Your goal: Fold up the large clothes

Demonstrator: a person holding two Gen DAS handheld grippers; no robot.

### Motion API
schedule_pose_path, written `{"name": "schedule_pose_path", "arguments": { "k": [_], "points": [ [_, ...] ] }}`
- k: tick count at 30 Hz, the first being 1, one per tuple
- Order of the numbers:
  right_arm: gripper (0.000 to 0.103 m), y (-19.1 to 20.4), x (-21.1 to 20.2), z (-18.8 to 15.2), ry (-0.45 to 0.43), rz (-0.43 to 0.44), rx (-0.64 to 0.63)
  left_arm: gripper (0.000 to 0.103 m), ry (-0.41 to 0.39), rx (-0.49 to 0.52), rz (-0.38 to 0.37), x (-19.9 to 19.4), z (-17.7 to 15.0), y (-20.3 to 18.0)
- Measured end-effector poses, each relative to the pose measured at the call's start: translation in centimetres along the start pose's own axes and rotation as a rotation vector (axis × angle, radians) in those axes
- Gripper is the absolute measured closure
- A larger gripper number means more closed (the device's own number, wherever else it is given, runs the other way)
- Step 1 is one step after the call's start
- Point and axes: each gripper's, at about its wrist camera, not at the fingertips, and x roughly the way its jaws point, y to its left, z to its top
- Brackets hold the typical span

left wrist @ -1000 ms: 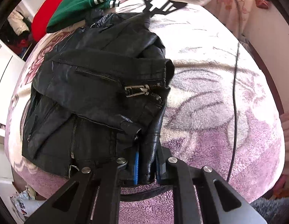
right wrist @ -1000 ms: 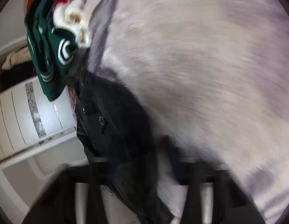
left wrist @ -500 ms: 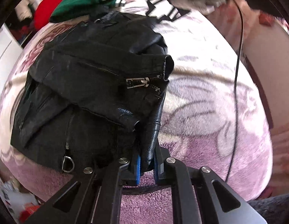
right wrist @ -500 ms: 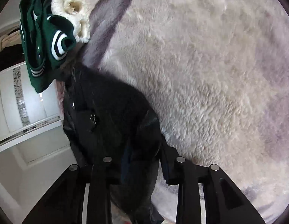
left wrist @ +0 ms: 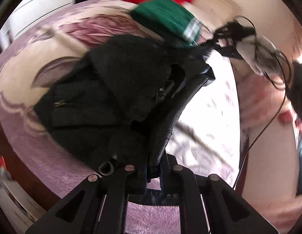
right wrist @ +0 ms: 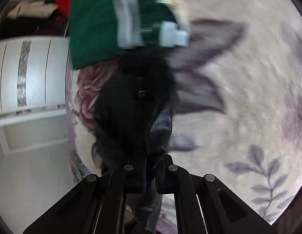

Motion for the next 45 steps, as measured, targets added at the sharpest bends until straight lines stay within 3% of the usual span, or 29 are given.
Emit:
{"name": "schedule_pose_path", "arguments": {
  "k": [6, 8, 13, 17, 23, 25, 28, 30, 31, 33, 34, 37, 38, 41, 45],
  "points": [
    [0.097, 14.3, 6.2, 2.6, 0.014, -0.086, -0.077, 0.097, -0.076, -0.219, 0.003, -1.9, 3.5, 9.3],
    [0.097, 16.1, 8.0, 2.6, 0.015, -0.132, -0.098, 0.097, -0.088, -0.285, -0.001, -1.6, 4.2, 12.7],
    [0.097, 22.6, 17.0, 4.4, 0.012, -0.300, -0.075, 0.097, -0.052, -0.413, -0.044, 2.2, 6.3, 20.6],
    [0.097, 23.4, 22.2, 5.4, -0.003, -0.427, -0.010, 0.097, 0.003, -0.463, -0.103, 5.0, 6.9, 24.2],
    [0.097, 23.1, 26.7, 6.6, -0.013, -0.530, 0.074, 0.097, 0.092, -0.576, -0.210, 7.0, 6.6, 27.5],
    [0.097, 22.8, 28.4, 6.9, 0.019, -0.552, 0.076, 0.097, 0.114, -0.594, -0.244, 7.1, 6.4, 28.5],
    [0.077, 22.0, 28.6, 7.0, 0.044, -0.467, 0.101, 0.096, 0.151, -0.563, -0.312, 6.1, 6.4, 28.7],
    [0.037, 21.8, 27.4, 6.6, 0.059, -0.304, 0.106, 0.088, 0.190, -0.565, -0.364, 5.6, 6.3, 28.5],
    [0.032, 21.5, 26.0, 6.0, 0.069, -0.200, 0.112, 0.085, 0.217, -0.565, -0.368, 5.0, 6.2, 28.6],
    [0.029, 20.7, 22.5, 4.0, 0.061, -0.079, 0.118, 0.082, 0.236, -0.568, -0.371, 3.6, 6.3, 29.1],
    [0.029, 19.9, 20.7, 2.7, 0.051, -0.060, 0.115, 0.081, 0.236, -0.562, -0.369, 2.6, 6.6, 29.4],
    [0.023, 17.0, 16.4, -2.5, 0.023, -0.076, 0.086, 0.055, 0.210, -0.497, -0.350, 0.3, 8.1, 29.7],
    [0.021, 16.2, 15.8, -3.9, 0.019, -0.088, 0.082, 0.041, 0.189, -0.455, -0.342, -0.1, 8.9, 29.4],
    [0.019, 10.6, 14.8, -11.0, 0.054, -0.122, 0.103, 0.038, 0.183, -0.356, -0.345, 1.5, 11.0, 28.9],
    [0.017, 3.6, 18.9, -19.6, 0.133, -0.019, 0.210, 0.038, 0.283, -0.210, -0.370, 6.3, 12.7, 28.1]
  ]
}}
